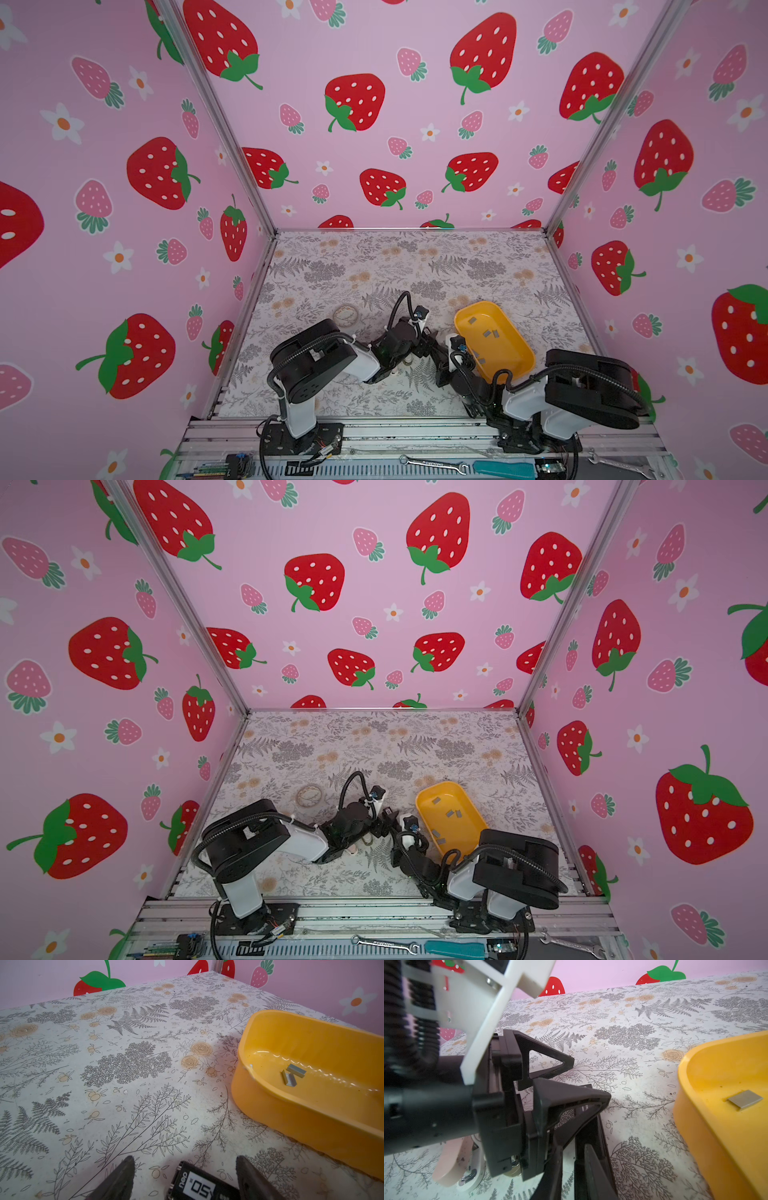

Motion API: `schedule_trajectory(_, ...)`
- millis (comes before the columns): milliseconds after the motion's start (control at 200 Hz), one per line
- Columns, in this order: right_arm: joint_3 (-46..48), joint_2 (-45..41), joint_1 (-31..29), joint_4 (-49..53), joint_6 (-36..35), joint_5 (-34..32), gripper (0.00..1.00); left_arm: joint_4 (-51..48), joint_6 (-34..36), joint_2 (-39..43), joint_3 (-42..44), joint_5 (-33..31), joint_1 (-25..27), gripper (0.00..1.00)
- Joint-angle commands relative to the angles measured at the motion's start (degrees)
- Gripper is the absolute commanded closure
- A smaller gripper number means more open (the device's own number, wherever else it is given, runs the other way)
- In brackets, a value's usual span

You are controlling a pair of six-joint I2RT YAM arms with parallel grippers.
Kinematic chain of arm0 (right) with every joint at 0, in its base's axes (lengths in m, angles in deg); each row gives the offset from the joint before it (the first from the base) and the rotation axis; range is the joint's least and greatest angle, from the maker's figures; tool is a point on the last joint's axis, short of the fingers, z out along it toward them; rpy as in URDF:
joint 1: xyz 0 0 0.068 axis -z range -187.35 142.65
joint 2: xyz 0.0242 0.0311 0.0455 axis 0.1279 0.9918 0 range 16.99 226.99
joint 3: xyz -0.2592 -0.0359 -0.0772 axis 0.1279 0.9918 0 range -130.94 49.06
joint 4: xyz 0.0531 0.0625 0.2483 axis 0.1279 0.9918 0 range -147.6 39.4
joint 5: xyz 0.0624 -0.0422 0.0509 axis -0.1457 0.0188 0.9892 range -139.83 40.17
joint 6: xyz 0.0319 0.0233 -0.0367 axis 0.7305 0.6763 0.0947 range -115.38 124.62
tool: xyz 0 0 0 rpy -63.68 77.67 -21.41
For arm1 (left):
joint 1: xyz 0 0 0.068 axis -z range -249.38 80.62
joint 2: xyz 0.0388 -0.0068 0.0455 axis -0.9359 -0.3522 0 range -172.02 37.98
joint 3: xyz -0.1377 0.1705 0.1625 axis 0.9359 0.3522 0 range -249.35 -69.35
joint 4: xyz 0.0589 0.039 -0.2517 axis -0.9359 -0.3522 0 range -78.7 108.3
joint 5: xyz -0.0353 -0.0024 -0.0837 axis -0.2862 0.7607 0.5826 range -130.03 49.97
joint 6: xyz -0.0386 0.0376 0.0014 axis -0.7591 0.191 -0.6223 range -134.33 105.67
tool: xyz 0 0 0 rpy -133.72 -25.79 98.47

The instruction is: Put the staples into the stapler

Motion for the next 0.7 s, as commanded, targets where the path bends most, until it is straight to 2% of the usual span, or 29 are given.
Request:
schedule_trajectory(0, 1.0, -0.5, -0.2, 11.9, 1.8, 4.1, 0.78, 0.4, -1.4, 0.6, -2.0, 0.8, -0.9, 0.22)
schedule_trajectory(205, -7.5, -11.3, 0.0, 27.4, -2.4, -0.6, 0.61, -3.2, -4.1, 6.9, -2.0, 2.2, -4.5, 0.22)
schedule_trajectory(350, -16.0, -13.7, 0.2, 40.9, -0.7, -3.4, 0.49, -9.0, -4.9, 15.6, -1.8, 0.7, -7.0, 0.2)
schedule_trajectory(465, -18.1, -13.2, 0.2, 46.6, 3.8, -3.3, 0.25, -13.9, -5.5, 23.1, -0.1, -2.5, -7.8, 0.19)
schedule_trajectory(520, -18.0, -12.6, 0.2, 47.1, 5.5, -2.9, 0.2, -18.0, -6.4, 26.8, 0.2, -4.5, -8.3, 0.19)
schedule_trajectory(695, -22.2, -12.8, 0.2, 52.8, 6.2, -3.4, 0.12, -36.7, -11.6, 39.6, -1.5, -10.5, -11.2, 0.17)
